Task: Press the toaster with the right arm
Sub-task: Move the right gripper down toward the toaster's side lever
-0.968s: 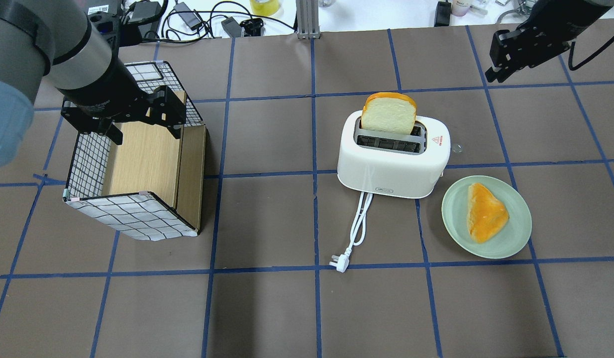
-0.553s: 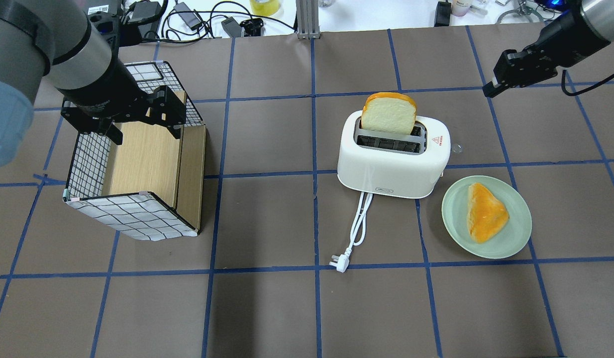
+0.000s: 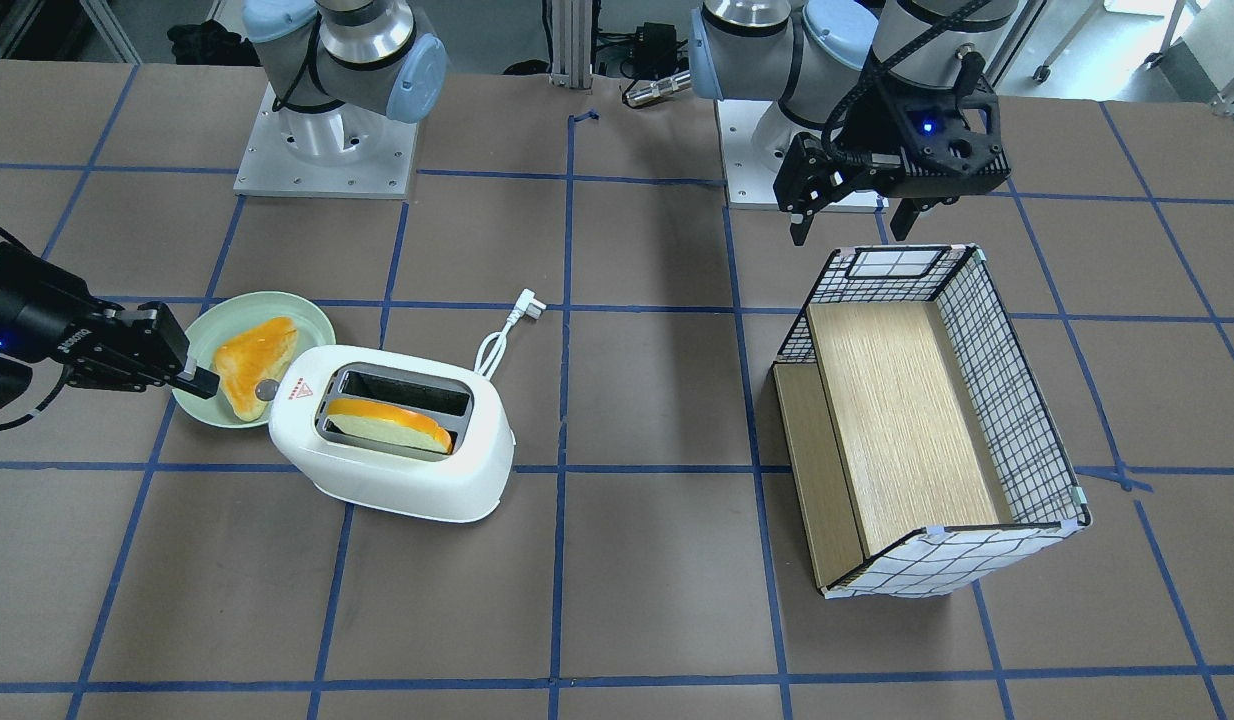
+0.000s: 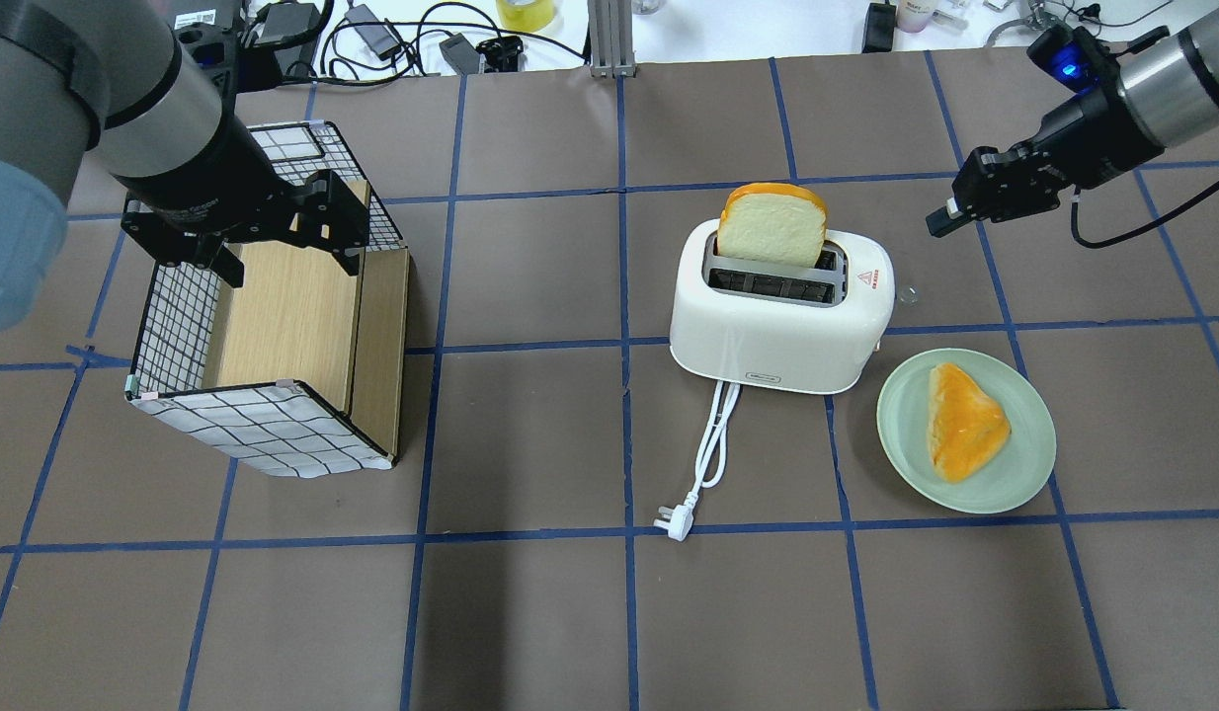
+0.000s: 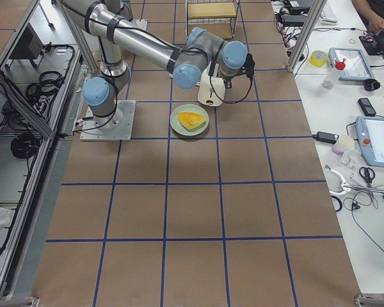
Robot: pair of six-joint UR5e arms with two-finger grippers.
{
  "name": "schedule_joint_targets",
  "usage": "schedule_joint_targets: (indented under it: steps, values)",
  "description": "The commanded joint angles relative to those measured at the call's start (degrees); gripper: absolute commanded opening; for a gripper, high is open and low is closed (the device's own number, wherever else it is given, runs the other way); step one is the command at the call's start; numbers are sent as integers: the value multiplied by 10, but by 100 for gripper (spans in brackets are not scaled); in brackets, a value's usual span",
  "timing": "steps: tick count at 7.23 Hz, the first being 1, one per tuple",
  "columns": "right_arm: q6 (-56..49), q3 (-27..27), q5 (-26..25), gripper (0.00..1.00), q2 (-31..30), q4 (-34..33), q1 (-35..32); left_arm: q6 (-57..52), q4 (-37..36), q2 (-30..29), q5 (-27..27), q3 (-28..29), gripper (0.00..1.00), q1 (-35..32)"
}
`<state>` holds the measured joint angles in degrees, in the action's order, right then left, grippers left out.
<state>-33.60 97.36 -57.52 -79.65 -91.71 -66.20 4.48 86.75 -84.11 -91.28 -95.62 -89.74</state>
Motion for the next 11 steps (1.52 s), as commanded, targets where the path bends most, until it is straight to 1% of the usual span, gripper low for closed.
schedule_joint_targets:
  steps: [1, 2, 4, 6, 8, 10, 11]
  values:
    - [4, 26, -9, 0, 0, 4, 2, 0, 0, 0, 0, 0, 100, 0]
    - [3, 24, -12, 0, -1, 35, 10, 0, 0, 0, 0, 0, 100, 0]
    - [3, 26, -23, 0, 0, 42, 12, 0, 0, 0, 0, 0, 100, 0]
    - [-3, 27, -19, 0, 15, 36, 12, 0, 0, 0, 0, 0, 100, 0]
    - [2, 27, -8, 0, 19, 35, 12, 0, 0, 0, 0, 0, 100, 0]
    - [3, 26, 34, 0, 22, 30, 12, 0, 0, 0, 0, 0, 100, 0]
    - [3, 26, 34, 0, 23, 20, 12, 0, 0, 0, 0, 0, 100, 0]
